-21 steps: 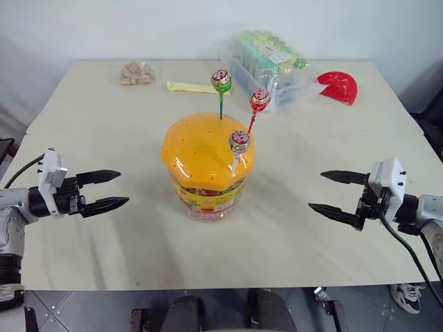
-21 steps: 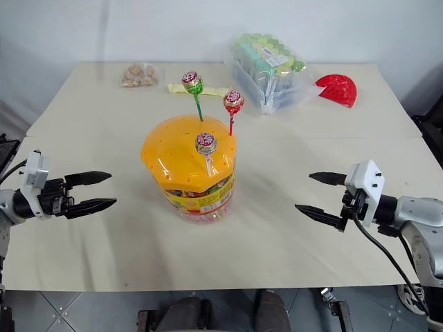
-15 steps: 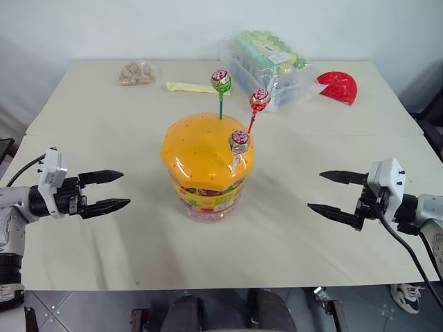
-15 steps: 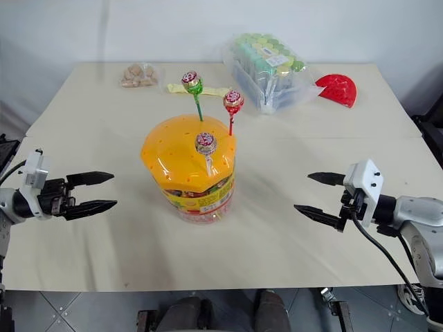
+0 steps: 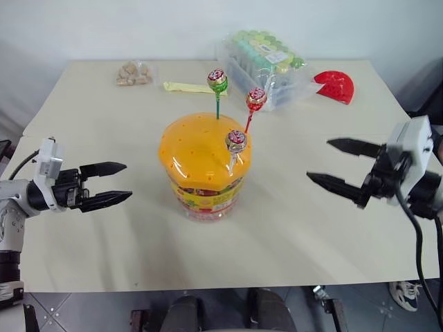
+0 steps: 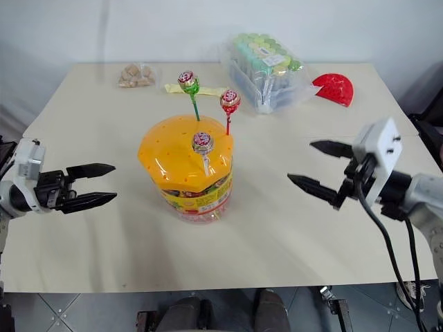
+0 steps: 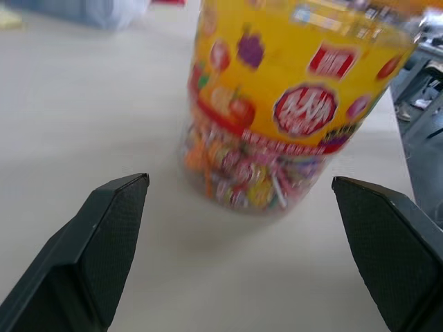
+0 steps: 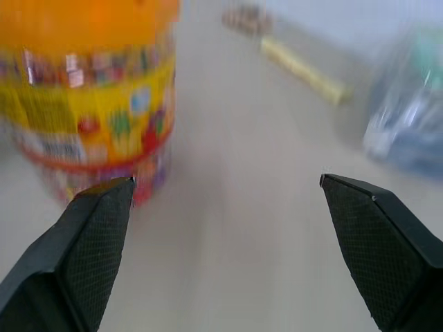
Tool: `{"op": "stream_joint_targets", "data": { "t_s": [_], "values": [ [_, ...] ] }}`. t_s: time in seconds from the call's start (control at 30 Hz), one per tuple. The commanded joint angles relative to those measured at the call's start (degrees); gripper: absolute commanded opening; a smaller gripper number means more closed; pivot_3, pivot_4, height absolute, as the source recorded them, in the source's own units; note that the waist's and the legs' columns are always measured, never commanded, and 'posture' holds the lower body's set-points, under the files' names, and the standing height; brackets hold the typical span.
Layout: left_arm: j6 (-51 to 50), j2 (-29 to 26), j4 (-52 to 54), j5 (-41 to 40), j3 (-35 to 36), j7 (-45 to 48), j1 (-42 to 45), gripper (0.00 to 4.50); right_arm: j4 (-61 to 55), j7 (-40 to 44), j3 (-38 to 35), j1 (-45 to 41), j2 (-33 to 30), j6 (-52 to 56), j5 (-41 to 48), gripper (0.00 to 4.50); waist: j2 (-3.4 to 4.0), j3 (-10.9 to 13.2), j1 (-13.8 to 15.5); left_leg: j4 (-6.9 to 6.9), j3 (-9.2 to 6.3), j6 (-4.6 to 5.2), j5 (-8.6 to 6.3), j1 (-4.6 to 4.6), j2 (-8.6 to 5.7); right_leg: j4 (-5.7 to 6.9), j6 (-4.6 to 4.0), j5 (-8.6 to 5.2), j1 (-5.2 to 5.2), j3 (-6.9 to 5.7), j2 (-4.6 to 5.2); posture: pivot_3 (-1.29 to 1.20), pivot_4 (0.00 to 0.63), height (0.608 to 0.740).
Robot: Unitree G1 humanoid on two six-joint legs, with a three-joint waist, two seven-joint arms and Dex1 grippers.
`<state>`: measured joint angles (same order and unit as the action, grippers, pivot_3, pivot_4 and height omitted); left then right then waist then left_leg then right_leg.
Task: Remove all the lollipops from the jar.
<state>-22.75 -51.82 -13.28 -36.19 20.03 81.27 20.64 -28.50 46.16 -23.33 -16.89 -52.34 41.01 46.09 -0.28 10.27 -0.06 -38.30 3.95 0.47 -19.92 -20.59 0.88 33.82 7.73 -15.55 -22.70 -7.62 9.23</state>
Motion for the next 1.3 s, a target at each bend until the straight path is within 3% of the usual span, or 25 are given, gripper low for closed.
{"op": "stream_joint_targets", "data": {
  "t_s": [0.03, 0.23, 0.3, 0.47, 1.0, 1.1, 1.3],
  "values": [
    [1.1, -0.8, 0.6, -2.9, 2.4, 2.9, 2.2, 4.5, 2.7, -0.2, 1.8, -5.9, 0.8, -0.1, 2.0, 4.47, -0.02, 0.0, 0.0, -0.03, 0.04, 0.0, 0.0, -0.01, 0.0, 0.01, 0.0, 0.0, 0.0, 0.0, 0.0, 0.0, 0.15, 0.74],
    [3.4, -2.6, -2.9, -4.0, 4.6, 7.7, 6.0, 4.5, 10.3, 3.3, 9.2, -18.2, 3.8, 0.6, 2.7, 4.47, -0.01, 0.0, -0.1, -0.19, 0.15, 0.01, 0.0, -0.23, -0.01, 0.05, 0.0, 0.0, -0.15, -0.05, -0.02, 0.0, 0.15, 0.74],
    [4.3, -3.4, -3.5, -4.3, 5.2, 8.7, 6.9, 4.5, 11.7, 4.7, 10.9, -20.7, 5.1, 0.7, 2.9, 4.47, -0.02, 0.0, -0.2, -0.5, 0.12, 0.01, 0.0, -0.71, 0.01, 0.25, 0.0, 0.0, -0.58, -0.05, -0.03, 0.0, 0.15, 0.74],
    [4.3, -4.1, -3.4, -5.2, 5.5, 7.6, 9.1, 4.5, 15.6, 7.2, 14.9, -26.3, 8.9, 0.0, 2.1, 4.47, -0.02, 0.0, -0.2, -0.7, 0.16, 0.04, -0.02, -0.88, 0.0, 0.32, 0.02, 0.01, -0.7, -0.03, -0.03, 0.0, 0.15, 0.74],
    [4.3, -2.8, -0.7, -6.4, 5.5, 5.6, 8.2, 4.5, 21.6, 12.4, 21.6, -33.3, 18.6, -2.1, -1.8, 4.47, -0.02, 0.0, -0.2, -0.77, 0.16, 0.04, -0.02, -0.89, 0.0, 0.46, 0.02, 0.01, -0.76, -0.01, -0.03, 0.0, 0.15, 0.74],
    [4.6, -2.5, -0.4, -6.3, 5.4, 5.2, 8.2, 4.5, 23.6, 12.6, 21.8, -34.6, 19.7, -2.7, -3.1, 3.92, -0.02, 0.0, -0.2, -0.77, 0.16, 0.04, -0.02, -0.89, 0.0, 0.47, 0.02, 0.01, -0.76, -0.01, -0.03, 0.0, 0.15, 0.74],
    [5.0, -2.1, -1.0, -6.3, 5.0, 5.2, 9.5, 4.5, 25.9, 13.3, 21.7, -36.9, 20.9, -4.2, -4.7, 1.91, -0.02, 0.0, -0.4, -0.77, 0.17, 0.04, -0.02, -0.89, 0.0, 0.5, 0.01, 0.01, -0.78, 0.0, -0.03, 0.0, 0.15, 0.74]
  ]
}}
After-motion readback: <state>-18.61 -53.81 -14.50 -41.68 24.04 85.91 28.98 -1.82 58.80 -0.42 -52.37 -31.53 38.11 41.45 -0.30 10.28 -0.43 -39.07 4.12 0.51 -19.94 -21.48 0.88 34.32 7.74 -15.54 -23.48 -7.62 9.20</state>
